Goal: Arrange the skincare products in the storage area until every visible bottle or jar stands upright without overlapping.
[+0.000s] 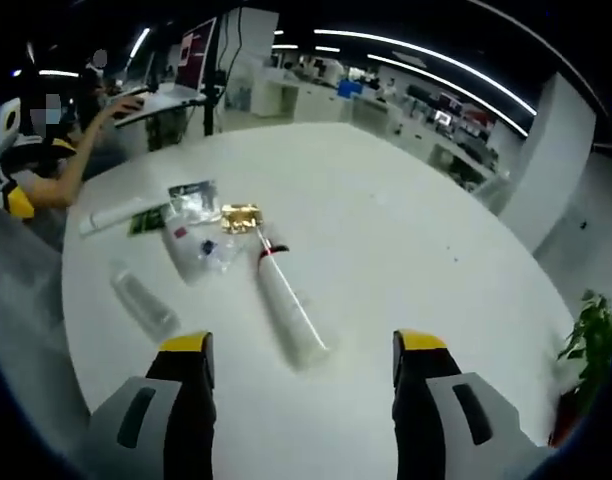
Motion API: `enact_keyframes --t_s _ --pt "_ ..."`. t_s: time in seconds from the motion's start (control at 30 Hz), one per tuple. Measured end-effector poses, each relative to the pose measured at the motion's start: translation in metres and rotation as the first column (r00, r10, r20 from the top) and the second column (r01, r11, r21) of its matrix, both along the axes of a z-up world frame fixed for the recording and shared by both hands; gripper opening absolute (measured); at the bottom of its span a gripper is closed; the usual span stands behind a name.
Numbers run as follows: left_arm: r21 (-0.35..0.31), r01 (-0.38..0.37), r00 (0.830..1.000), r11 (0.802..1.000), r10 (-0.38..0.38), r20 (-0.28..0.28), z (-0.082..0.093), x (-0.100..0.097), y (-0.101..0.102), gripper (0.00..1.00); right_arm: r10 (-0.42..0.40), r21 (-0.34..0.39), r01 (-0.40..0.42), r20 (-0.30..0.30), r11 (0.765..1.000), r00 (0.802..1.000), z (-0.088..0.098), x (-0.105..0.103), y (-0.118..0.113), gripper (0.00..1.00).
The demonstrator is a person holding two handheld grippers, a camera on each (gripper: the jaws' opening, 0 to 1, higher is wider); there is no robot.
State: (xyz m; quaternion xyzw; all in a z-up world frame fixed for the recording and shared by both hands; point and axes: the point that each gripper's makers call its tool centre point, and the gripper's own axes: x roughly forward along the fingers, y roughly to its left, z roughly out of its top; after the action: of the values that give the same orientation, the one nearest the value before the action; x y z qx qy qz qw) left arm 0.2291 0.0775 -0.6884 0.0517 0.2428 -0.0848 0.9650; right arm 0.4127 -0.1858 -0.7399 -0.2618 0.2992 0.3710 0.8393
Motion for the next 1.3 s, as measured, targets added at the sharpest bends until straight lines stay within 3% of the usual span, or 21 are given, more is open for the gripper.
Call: enact_keyframes --t_s 0.5,0.63,0.93,1.3 --pt "-0.003 -0.013 1.000 1.000 0.013 0.004 0.001 0.001 0.002 0.82 0.068 -0.057 -0.071 -0.050 0.996 0.996 -0.021 0.014 0.011 0.69" --pt "0.002 -0.011 1.000 1.000 0.011 0.003 0.000 0.000 0.003 0.81 0.091 -0.067 -0.096 -0.067 0.993 0.994 -0.024 0.017 0.018 0.61" --pt "0.001 -0.006 1.000 1.000 0.006 -0.002 -0.001 0.000 0.001 0.81 0.126 -0.101 -0.135 -0.089 0.986 0.988 -0.037 0.028 0.031 0.58" --pt "-0.004 -0.003 1.000 1.000 0.003 -0.009 -0.002 0.000 0.001 0.81 0.217 -0.148 -0.235 -0.130 0.961 0.968 -0.048 0.030 0.052 0.55"
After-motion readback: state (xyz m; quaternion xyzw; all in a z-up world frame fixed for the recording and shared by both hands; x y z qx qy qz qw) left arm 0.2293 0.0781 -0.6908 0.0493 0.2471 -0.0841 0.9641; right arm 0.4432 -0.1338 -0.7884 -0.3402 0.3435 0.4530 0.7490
